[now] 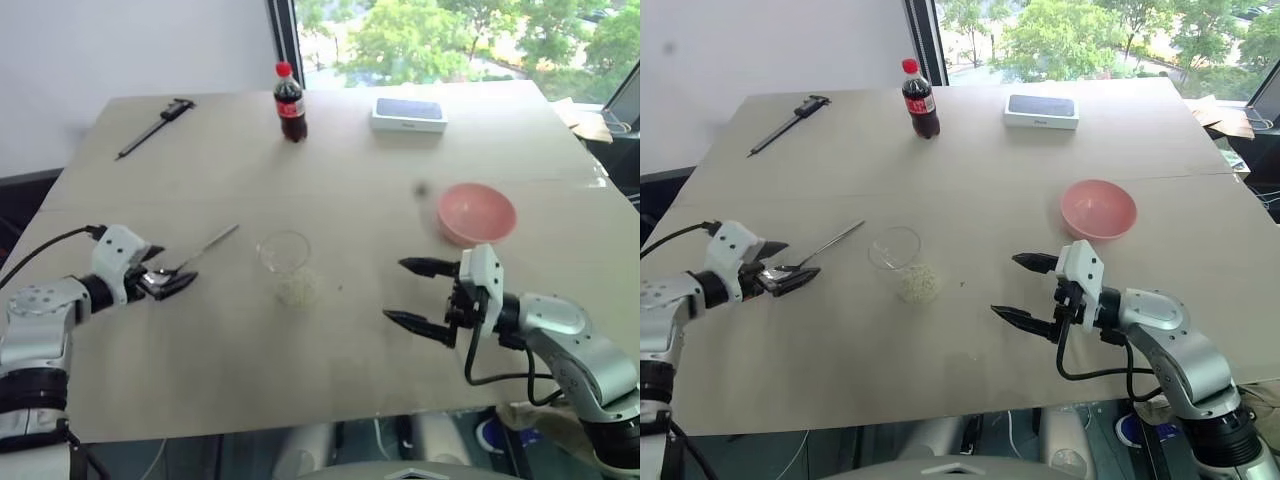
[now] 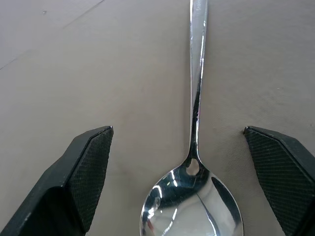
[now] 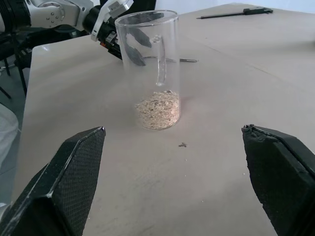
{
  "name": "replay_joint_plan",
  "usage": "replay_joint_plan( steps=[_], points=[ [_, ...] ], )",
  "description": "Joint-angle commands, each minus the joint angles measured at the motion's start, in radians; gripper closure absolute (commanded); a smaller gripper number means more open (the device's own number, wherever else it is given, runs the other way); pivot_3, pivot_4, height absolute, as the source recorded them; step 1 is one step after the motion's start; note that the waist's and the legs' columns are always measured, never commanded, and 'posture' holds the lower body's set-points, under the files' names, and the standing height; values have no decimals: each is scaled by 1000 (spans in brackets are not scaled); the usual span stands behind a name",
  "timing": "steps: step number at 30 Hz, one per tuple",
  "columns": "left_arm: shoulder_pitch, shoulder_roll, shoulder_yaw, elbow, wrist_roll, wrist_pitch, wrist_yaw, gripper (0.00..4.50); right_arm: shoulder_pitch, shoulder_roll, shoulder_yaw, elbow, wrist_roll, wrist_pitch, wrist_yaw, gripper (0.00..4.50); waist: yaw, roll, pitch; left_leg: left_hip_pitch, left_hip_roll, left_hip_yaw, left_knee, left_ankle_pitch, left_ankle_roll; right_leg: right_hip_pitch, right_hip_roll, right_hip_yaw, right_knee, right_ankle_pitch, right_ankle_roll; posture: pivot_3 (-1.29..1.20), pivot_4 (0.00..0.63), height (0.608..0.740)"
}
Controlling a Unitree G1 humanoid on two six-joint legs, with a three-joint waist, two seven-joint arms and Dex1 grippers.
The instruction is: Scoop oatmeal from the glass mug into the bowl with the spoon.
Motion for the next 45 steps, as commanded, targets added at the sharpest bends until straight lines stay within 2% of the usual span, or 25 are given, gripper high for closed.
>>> replay_joint_plan(
  steps=[1,4,5,6,8,16,21,27,31,36,39,45],
  points=[
    [-15,2,-98,78,53,35,-102,1334,-7,5,-14,-25,7,-24,-1,0,0,2,-1,0,0,0,0,0,0,0,0,0,0,0,0,0,150,740],
    [-52,9,-128,152,83,19,-136,2896,-2,5,-13,-28,5,-29,0,0,-1,6,-4,0,0,0,0,0,0,0,0,0,0,0,0,0,150,740],
    [-61,11,-135,168,90,15,-145,3121,-1,5,-13,-28,4,-32,0,0,-1,9,-6,0,0,0,0,0,0,1,0,0,0,0,0,0,150,740],
    [-70,12,-141,184,93,11,-153,3687,0,5,-13,-28,4,-34,1,0,-2,11,-7,1,0,1,0,0,0,1,0,0,1,0,0,0,150,740],
    [-87,12,-145,209,99,-3,-158,4487,-1,4,-13,-26,3,-37,1,0,-4,13,-8,2,0,1,0,0,1,2,1,0,2,0,0,0,150,740],
    [-95,0,-110,231,94,-56,-107,4487,-13,5,-16,-7,0,-43,6,0,-9,15,-9,5,1,1,0,0,1,4,2,1,2,0,0,0,150,740],
    [-92,-22,-23,198,46,-88,-9,4487,-37,3,-17,18,0,-44,17,0,-9,15,-9,8,2,1,0,0,1,7,2,1,2,-1,1,0,150,740],
    [-62,-54,107,1,-58,-63,84,4487,-99,4,-41,81,10,-30,19,0,-14,1,-3,6,2,0,0,0,1,6,2,1,1,0,0,0,150,740],
    [-38,-69,160,-182,-88,-20,167,4487,-151,8,-78,133,39,16,-7,0,-13,-7,0,-6,1,0,2,2,-4,-5,0,1,1,1,0,0,150,740],
    [-80,-103,180,-388,-109,22,278,4487,-295,27,-142,258,61,65,-56,0,-13,-7,0,-19,1,0,2,2,-4,-18,-1,2,1,1,-1,0,150,740],
    [-121,-126,172,-458,-118,44,323,4487,-382,44,-155,329,57,86,-79,0,-15,-7,0,-20,1,0,3,3,-5,-19,-1,1,1,1,-1,0,150,740],
    [-214,-176,83,-611,-145,84,317,4487,-650,171,-182,489,83,177,-209,0,-30,-7,0,-20,0,1,2,3,-5,-19,-1,2,1,2,-2,0,150,740]
  ],
)
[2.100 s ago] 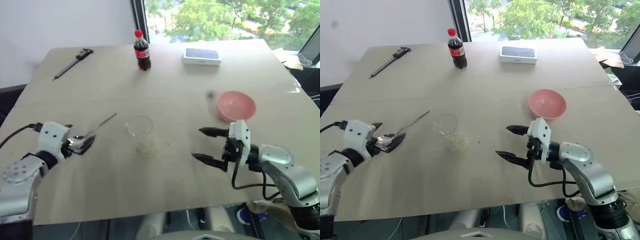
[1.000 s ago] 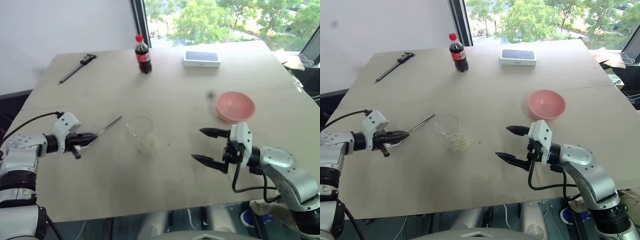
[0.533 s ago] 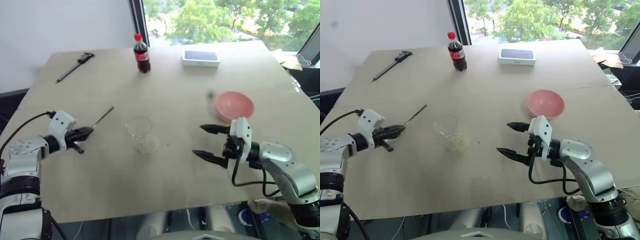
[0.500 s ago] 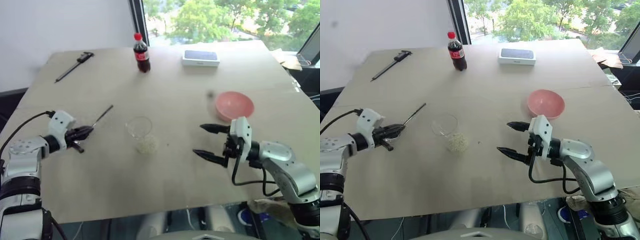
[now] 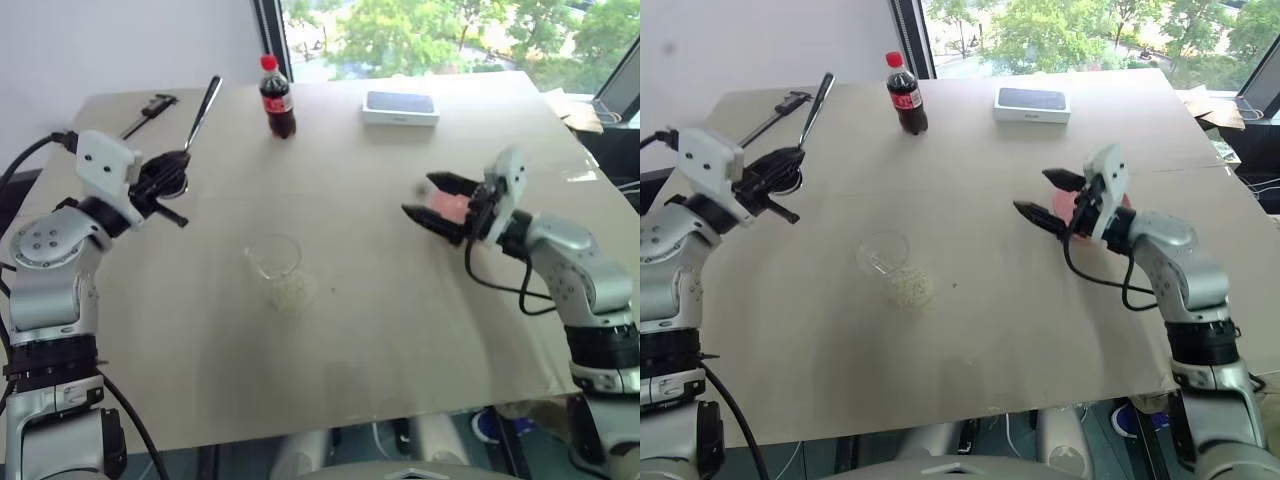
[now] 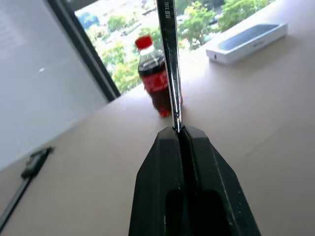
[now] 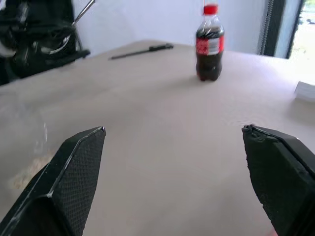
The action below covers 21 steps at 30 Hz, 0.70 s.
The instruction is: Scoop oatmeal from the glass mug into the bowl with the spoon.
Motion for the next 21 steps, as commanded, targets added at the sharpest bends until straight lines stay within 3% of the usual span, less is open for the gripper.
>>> replay_joint_plan(
  steps=[1,9,21],
  points=[
    [-59,-15,-43,-106,-25,18,-7,4487,-148,63,-32,61,29,32,-61,0,-3,0,0,0,0,0,0,0,0,0,0,0,0,0,0,0,150,740],
    [-130,-26,-146,-174,-36,45,-81,4487,-360,247,-78,259,79,75,-142,0,-10,0,0,-1,0,0,-1,0,0,-1,1,0,0,0,0,0,150,740],
    [-116,-8,-181,-180,-26,54,-167,4487,-421,341,-91,252,177,127,-75,0,-30,1,0,0,-1,0,0,1,-1,-2,1,0,1,0,0,0,150,740]
  ],
)
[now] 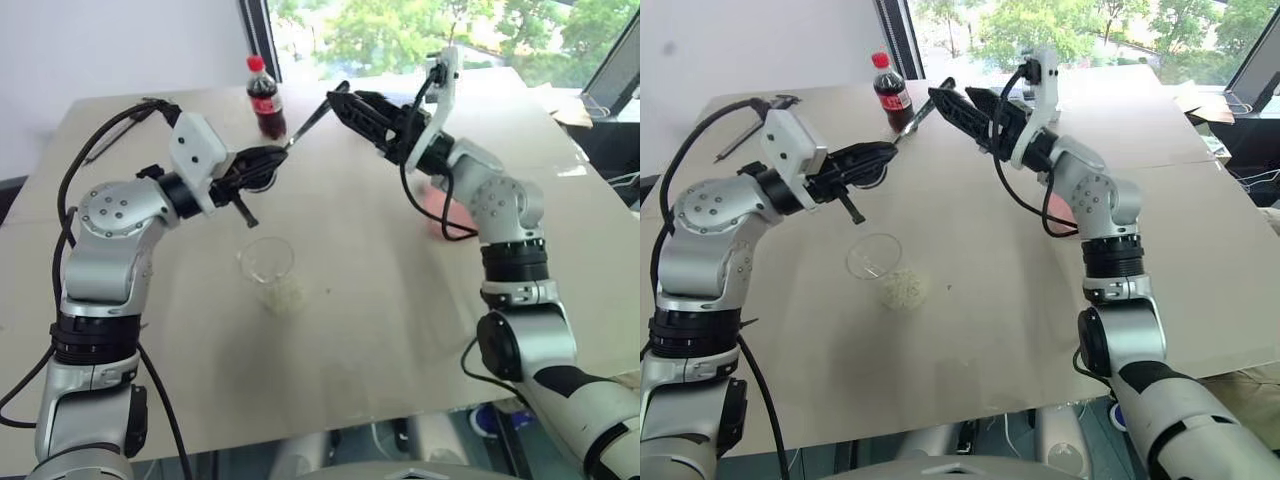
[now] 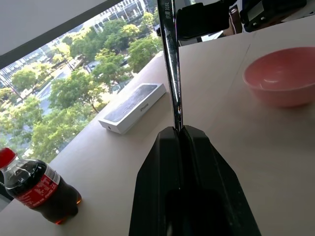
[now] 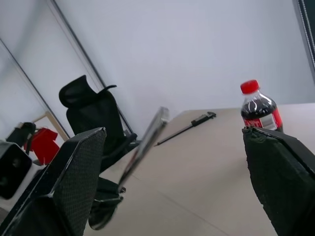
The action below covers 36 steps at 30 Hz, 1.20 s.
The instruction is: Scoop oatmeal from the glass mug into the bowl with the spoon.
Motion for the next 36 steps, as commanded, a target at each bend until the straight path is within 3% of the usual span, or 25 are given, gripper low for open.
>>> replay_joint_plan(
  steps=[1,29,32,36],
  points=[
    [-26,17,6,-20,-2,-12,-19,4487,-42,9,-8,-47,62,37,56,0,-1,0,0,0,0,0,0,0,0,0,0,0,0,0,0,0,150,740],
    [-42,8,-33,-8,20,-23,-68,4487,3,-35,57,-131,60,119,128,0,-1,0,0,0,0,0,1,0,0,-1,0,0,1,0,0,0,150,740],
    [-43,6,-33,-5,21,-23,-70,4500,-2,-33,53,-130,60,119,127,830,-1,0,0,0,0,0,1,0,0,-1,0,0,1,0,0,0,150,740],
    [-43,4,-34,-2,24,-24,-72,4500,-4,-33,48,-129,59,119,124,2847,-1,0,0,0,0,0,1,0,0,-1,0,0,1,0,0,0,150,740]
  ],
)
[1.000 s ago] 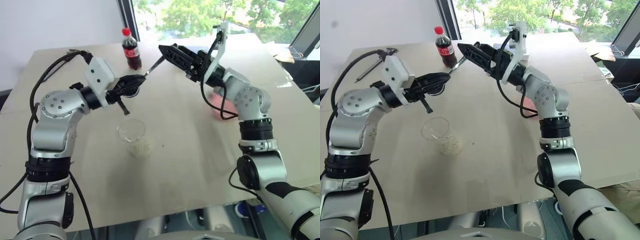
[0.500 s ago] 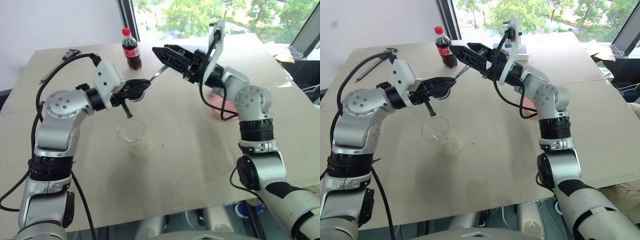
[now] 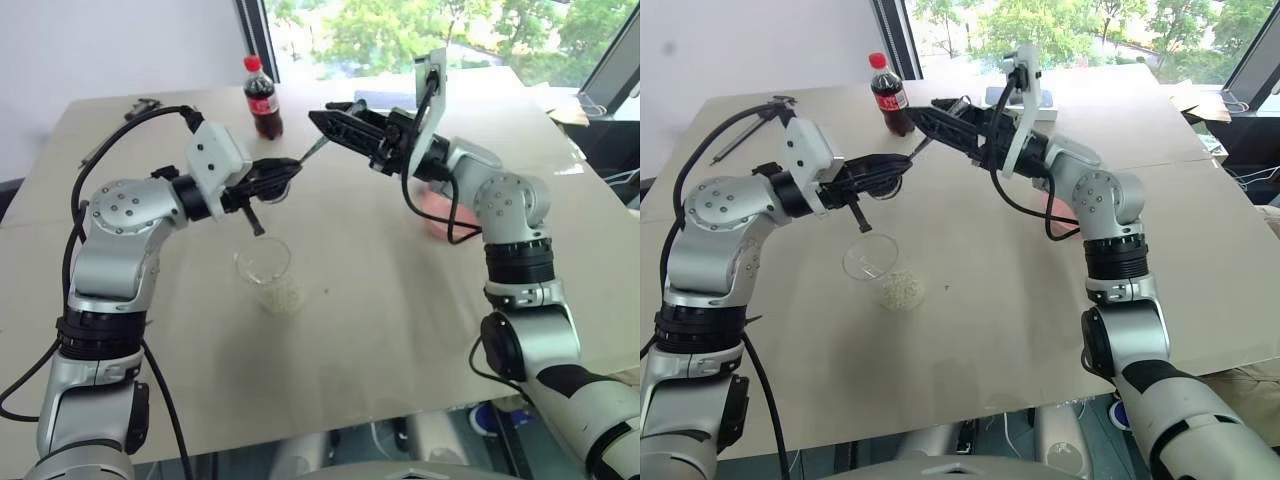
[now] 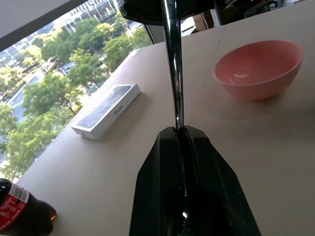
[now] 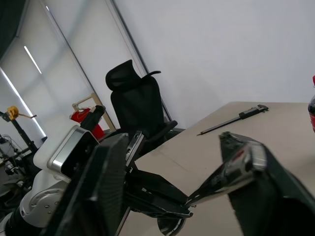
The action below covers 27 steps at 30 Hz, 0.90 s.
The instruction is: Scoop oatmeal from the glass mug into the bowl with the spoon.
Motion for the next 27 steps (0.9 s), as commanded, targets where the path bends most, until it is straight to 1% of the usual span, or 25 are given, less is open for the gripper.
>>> replay_joint_plan(
  steps=[1,3,4,18,19,21,22,27],
  points=[
    [-18,3,10,-10,2,-20,1,4500,-18,0,-8,-39,13,-7,6,3346,0,0,0,0,0,0,0,0,0,0,0,0,0,0,0,0,150,740],
    [-15,2,10,-11,2,-20,0,4500,-19,-1,-9,-41,14,-4,6,4254,0,0,0,0,0,0,0,0,0,0,0,0,0,0,0,0,150,740],
    [-14,1,11,-12,0,-18,1,4500,-19,-1,-9,-41,14,-3,6,4443,0,0,0,0,0,0,0,0,0,0,0,0,0,0,0,0,150,740],
    [-36,-10,38,25,18,-63,36,4500,-20,-6,-8,-36,-3,5,-12,4443,0,0,0,0,0,1,1,0,0,-2,0,1,3,0,0,0,150,740],
    [-37,-13,41,24,13,-63,38,3806,-22,0,-13,-35,1,5,-19,4500,0,0,0,0,0,1,1,0,0,-2,0,1,3,0,0,0,150,740],
    [-36,-19,52,13,-8,-51,43,3174,-26,11,-25,-32,8,3,-36,4500,0,0,0,0,0,1,1,0,0,-2,0,2,4,0,0,0,150,740],
    [-38,-21,58,10,-17,-46,47,2761,-27,14,-29,-29,9,1,-41,4500,0,0,0,0,0,1,1,0,0,-2,0,2,4,0,0,0,150,740],
    [-17,-9,107,-14,-53,-33,62,2761,-31,25,-46,-10,3,-13,-68,4500,0,0,0,0,0,1,2,1,-1,-3,0,2,6,0,0,0,150,740]
  ],
)
